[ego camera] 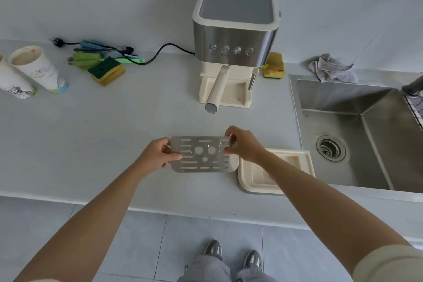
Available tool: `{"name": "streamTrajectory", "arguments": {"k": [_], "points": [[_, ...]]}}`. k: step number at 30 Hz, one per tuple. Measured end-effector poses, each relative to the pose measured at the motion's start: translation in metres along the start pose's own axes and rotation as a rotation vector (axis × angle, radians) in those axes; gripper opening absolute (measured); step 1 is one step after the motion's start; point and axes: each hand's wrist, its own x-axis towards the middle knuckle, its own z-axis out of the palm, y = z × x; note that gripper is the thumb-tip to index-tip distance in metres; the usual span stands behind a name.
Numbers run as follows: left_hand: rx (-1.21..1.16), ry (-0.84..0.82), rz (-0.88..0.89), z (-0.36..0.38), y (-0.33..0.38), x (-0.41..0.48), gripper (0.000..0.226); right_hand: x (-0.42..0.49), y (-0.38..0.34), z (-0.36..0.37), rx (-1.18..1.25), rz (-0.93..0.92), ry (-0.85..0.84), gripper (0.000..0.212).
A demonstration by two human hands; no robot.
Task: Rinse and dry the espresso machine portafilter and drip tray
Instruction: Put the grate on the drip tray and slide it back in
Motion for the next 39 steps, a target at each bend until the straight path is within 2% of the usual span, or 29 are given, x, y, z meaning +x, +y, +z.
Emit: {"name": "streamTrajectory", "arguments": {"k": [5,14,25,31,39], "points": [[-0.072,0.061,-0.003,0.021,0.035,0.001,0.023,-0.017,0.016,-0.036,0.13,0.077,0.162,0.036],[0.031,-0.075,-0.008,0.113,0.077,0.013,0.032,-0.068,0.084,-0.085,0.151,0.247,0.291,0.042],[0.225,-0.108,-0.084,0.152,0.086,0.01,0.032,-0.083,0.124,-0.08,0.031,0.346,0.237,0.047],[0.449,-0.136,-0.033,0.154,0.091,0.01,0.038,-0.081,0.129,-0.078,-0.043,0.333,0.188,0.046],[0.533,-0.121,0.018,0.156,0.091,0.01,0.04,-0.077,0.135,-0.08,-0.194,0.306,0.137,0.048]]}}
